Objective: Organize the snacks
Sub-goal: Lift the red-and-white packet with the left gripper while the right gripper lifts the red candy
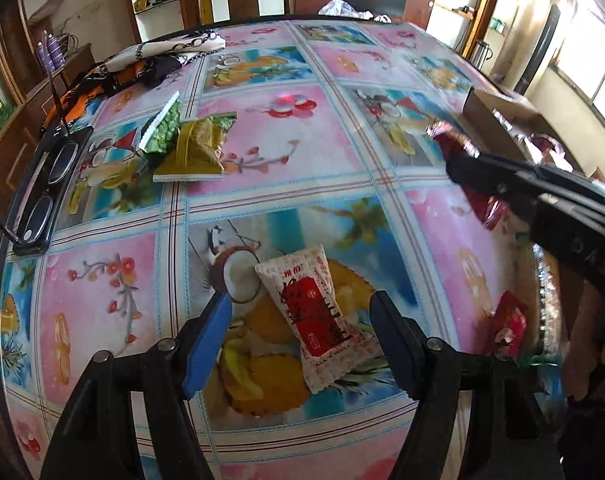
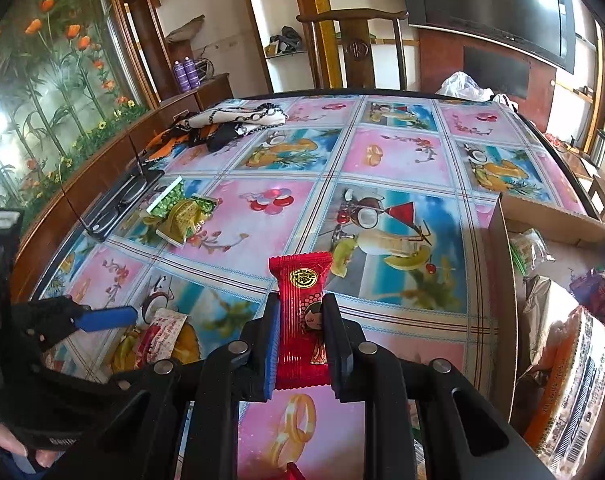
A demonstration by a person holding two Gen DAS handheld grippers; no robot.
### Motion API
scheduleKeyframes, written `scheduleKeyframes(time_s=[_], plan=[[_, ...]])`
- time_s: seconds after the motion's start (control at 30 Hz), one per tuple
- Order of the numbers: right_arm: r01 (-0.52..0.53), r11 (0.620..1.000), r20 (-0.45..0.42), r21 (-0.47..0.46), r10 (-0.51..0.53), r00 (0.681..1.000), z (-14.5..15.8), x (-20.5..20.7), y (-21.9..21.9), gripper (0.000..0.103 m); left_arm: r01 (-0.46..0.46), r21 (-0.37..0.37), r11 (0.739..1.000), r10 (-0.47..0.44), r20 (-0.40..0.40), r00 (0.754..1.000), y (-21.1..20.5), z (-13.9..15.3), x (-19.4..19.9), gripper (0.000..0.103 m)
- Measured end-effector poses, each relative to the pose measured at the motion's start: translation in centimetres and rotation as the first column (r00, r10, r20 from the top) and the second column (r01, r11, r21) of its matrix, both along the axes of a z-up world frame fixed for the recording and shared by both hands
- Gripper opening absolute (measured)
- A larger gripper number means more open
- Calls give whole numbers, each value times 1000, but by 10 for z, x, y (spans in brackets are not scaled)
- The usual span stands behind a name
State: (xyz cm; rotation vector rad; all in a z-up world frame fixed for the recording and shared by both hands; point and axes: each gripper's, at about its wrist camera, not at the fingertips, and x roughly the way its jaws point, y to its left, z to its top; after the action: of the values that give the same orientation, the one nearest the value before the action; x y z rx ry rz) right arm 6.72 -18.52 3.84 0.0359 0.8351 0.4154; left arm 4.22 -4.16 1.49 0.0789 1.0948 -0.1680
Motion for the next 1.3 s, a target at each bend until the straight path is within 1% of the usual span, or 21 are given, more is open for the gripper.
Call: scheduleKeyframes(time_s=[0.07,0.13,0.17,0.2,0.23,0.27,0.4,0.57,0.7,0.97,1.07,1.13,1.17,1.2,1.27,1.3], plan=[[-6,1000,1,3,6,1000,1,-1,0,21,3,32,999,-4,9,1000,-3,-2,0,70],[-5,1000,4,1,5,1000,1,-2,0,21,9,33,999,-9,23,1000,-5,-1,-1,62],[-6,1000,3,4,6,1000,1,-2,0,21,12,32,999,-13,31,999,-5,-1,-2,54],[-6,1000,3,5,6,1000,1,-2,0,21,14,32,999,-15,38,999,-5,0,-3,49],[-4,1000,4,7,3,1000,1,-2,-1,21,14,31,999,-15,45,999,-6,0,-2,47],[-1,1000,6,8,1,1000,2,-2,-1,21,14,30,999,-16,51,999,-6,0,-2,40],[2,1000,10,17,-3,1000,3,-3,-3,21,20,36,999,-23,75,997,-8,1,-2,32],[5,1000,17,26,-5,1000,6,-4,-4,21,18,35,999,-22,109,994,-13,-1,0,32],[14,999,23,29,-15,1000,7,-4,-7,21,-10,8,1000,9,129,992,-13,-1,5,32],[22,999,28,23,-22,999,7,-4,-9,21,-11,24,1000,7,151,989,-19,-3,6,33],[24,999,27,25,-24,999,7,-3,-10,21,-15,29,999,10,151,989,-19,-3,6,36],[26,999,26,25,-27,999,6,-3,-11,21,-19,25,999,15,140,990,-17,-3,7,40],[28,999,26,25,-28,999,6,-3,-11,21,-27,21,999,24,135,991,-15,-3,6,44],[28,999,26,24,-29,999,6,-3,-11,21,-25,20,1000,22,132,991,-14,-3,5,45],[29,999,27,22,-29,999,6,-3,-11,21,-19,23,1000,16,133,991,-13,-2,3,44],[28,999,29,23,-29,999,7,-4,-11,21,-13,20,1000,10,133,991,-14,-2,2,36]])
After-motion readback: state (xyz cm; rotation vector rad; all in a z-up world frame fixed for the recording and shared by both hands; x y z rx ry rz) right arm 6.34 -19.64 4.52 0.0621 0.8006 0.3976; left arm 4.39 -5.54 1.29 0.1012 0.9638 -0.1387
